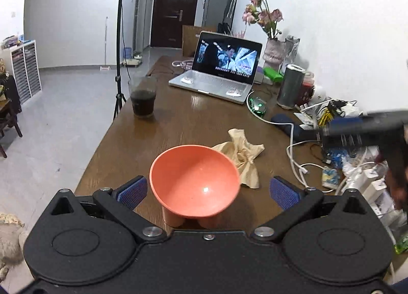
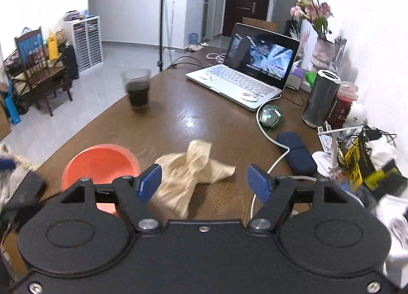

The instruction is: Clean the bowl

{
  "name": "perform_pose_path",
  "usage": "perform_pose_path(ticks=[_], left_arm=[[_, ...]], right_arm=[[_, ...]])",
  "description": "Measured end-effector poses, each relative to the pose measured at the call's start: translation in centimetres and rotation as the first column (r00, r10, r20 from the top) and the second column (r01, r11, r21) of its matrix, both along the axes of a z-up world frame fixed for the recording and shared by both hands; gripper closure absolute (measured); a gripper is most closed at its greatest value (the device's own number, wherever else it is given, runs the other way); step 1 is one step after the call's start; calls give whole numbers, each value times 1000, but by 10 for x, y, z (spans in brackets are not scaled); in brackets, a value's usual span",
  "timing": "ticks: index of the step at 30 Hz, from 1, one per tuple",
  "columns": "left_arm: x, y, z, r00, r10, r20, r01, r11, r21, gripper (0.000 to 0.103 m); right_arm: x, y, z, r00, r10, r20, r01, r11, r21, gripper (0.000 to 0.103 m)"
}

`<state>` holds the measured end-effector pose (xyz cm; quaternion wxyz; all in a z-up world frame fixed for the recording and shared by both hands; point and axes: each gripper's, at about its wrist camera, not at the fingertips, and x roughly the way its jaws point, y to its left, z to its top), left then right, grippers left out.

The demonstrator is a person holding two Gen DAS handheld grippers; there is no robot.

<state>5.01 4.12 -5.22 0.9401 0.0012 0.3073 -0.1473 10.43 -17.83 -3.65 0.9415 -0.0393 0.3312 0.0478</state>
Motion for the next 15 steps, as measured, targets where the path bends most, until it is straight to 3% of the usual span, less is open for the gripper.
perform_pose_path(ticks=[5,9,12,15], left_arm=[[-27,-2,16,996,87,30,-89,995,46,0],[-24,-14,-7,996,84,-11,-83,992,93,0],[-22,-13,-23,992,114,-46,-112,993,47,0],[-25,-2,-17,993,97,-70,-97,995,4,0]], right_arm=[[-74,18,12,999,37,-11,-36,999,34,23],[-98,26,1,995,96,-30,-95,995,23,17],[-100,29,-19,995,78,-55,-79,997,-19,17],[-108,31,-17,998,37,-47,-37,999,-4,15]])
